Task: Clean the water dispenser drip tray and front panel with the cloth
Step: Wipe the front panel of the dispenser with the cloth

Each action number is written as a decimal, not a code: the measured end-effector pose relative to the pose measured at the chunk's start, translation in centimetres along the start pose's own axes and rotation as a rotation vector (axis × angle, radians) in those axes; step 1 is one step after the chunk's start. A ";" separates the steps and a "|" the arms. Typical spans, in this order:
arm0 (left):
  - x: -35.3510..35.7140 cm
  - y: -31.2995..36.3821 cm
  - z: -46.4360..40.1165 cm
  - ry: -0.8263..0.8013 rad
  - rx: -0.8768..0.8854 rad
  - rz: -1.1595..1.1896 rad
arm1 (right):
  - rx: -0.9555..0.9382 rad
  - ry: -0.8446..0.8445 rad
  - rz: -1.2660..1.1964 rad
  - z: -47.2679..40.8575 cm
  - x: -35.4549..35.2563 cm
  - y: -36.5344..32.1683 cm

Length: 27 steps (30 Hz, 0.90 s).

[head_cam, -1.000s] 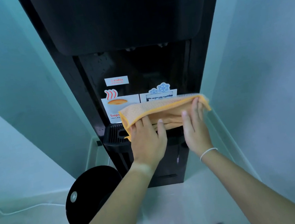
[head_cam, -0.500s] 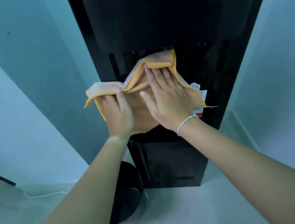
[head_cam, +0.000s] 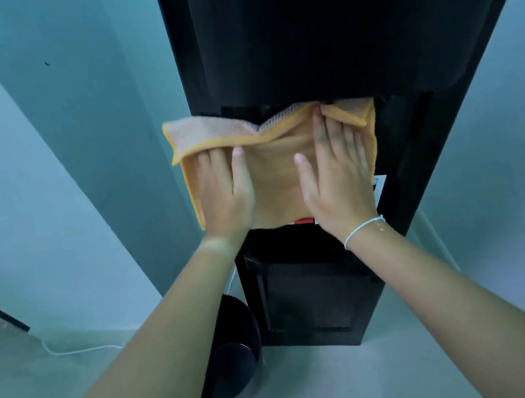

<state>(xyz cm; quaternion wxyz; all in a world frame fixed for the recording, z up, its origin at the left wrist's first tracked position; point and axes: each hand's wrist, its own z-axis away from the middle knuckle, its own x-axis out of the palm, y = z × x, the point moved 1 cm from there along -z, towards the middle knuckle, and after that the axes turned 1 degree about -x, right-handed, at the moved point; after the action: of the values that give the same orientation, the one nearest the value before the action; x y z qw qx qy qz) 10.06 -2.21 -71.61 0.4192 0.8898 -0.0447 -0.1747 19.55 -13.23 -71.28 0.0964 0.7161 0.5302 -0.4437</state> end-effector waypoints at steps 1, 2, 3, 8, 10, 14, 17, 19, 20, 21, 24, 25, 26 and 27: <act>-0.1 1.1 -1.1 0.039 0.046 -0.027 | 0.005 0.019 -0.002 -0.4 -0.6 0.0; -0.1 1.7 -1.6 0.064 0.083 -0.055 | 0.007 0.017 -0.005 -0.3 -0.8 0.2; -0.1 2.1 -1.8 0.073 0.110 -0.083 | 0.012 0.009 -0.005 -0.1 -0.9 0.5; 2.0 1.8 2.3 -0.181 0.091 -0.308 | 0.161 0.047 -0.001 1.6 -1.6 3.8; 3.5 1.9 4.2 -0.296 0.078 -0.305 | 0.199 0.055 0.033 2.2 -2.3 5.4; 4.6 2.6 4.6 -0.251 -0.001 -0.237 | 0.152 0.058 0.067 3.0 -3.2 7.1; 3.9 2.4 4.5 -0.227 -0.040 -0.197 | 0.142 0.061 0.051 3.4 -2.8 7.3; 3.3 2.0 5.1 -0.253 -0.090 -0.178 | 0.142 0.025 0.007 4.5 -2.1 7.3; 3.0 1.7 5.6 -0.268 -0.123 -0.167 | 0.141 -0.004 -0.034 5.2 -1.6 7.2; 2.7 1.5 6.1 -0.278 -0.160 -0.151 | 0.148 -0.035 -0.082 5.9 -1.3 7.2; 2.0 1.3 7.1 -0.271 -0.231 -0.138 | 0.227 -0.117 -0.215 7.8 -1.4 7.2; 2.0 1.3 7.2 -0.238 -0.234 -0.148 | 0.243 -0.123 -0.244 8.0 -1.6 7.2; 1.8 1.6 7.2 -0.188 -0.240 -0.160 | 0.244 -0.116 -0.263 8.1 -2.1 7.0; 1.6 2.0 7.3 -0.128 -0.258 -0.175 | 0.235 -0.098 -0.277 8.0 -2.6 6.7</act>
<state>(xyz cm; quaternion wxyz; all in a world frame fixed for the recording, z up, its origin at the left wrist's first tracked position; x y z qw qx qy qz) 9.12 -9.15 -74.79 0.5093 0.8162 0.0294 -0.2711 20.78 -22.64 -76.32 -0.0244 0.6201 0.5629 -0.5460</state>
